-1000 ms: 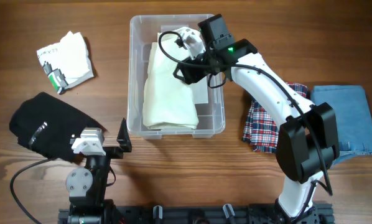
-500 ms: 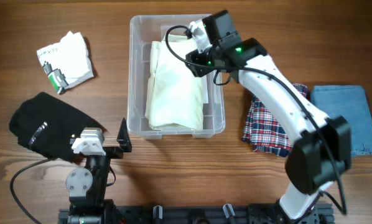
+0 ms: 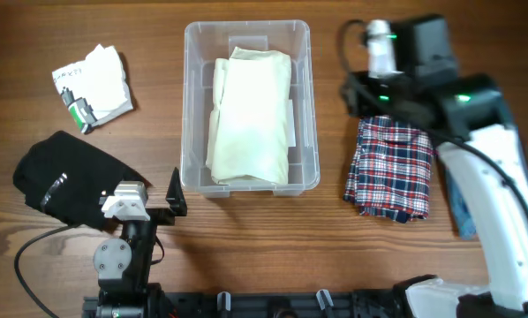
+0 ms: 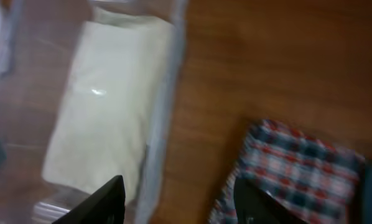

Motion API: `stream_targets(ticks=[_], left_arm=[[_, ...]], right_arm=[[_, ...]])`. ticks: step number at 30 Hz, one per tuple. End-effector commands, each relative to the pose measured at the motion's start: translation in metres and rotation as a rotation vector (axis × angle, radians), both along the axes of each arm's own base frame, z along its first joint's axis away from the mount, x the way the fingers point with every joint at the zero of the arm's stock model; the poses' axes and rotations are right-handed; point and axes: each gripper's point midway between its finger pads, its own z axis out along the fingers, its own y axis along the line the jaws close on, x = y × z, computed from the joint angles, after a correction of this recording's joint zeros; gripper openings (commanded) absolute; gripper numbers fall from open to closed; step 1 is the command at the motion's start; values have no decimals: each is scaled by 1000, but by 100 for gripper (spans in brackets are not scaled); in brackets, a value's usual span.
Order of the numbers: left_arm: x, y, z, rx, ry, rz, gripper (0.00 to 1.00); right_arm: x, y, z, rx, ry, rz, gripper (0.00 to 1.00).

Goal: Pack container
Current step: 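Release the cloth and move the right gripper to the plaid shirt, then lower the right gripper and grasp the plaid shirt's right edge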

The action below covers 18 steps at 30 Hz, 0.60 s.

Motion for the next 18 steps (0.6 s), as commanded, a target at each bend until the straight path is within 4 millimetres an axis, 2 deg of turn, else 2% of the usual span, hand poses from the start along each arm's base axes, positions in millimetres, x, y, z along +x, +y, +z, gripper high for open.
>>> stream_targets(ticks=[1, 4, 10, 18], left_arm=[[0, 0, -4, 15, 7, -3, 100], [0, 0, -3, 15, 7, -3, 100], [0, 0, -3, 15, 7, -3, 100], [0, 0, -4, 15, 7, -3, 100]], right_arm=[[-10, -45, -12, -19, 98, -167, 59], [-18, -73, -22, -25, 172, -255, 61], [-30, -107, -38, -31, 278, -357, 62], [-50, -116, -55, -37, 405, -404, 69]])
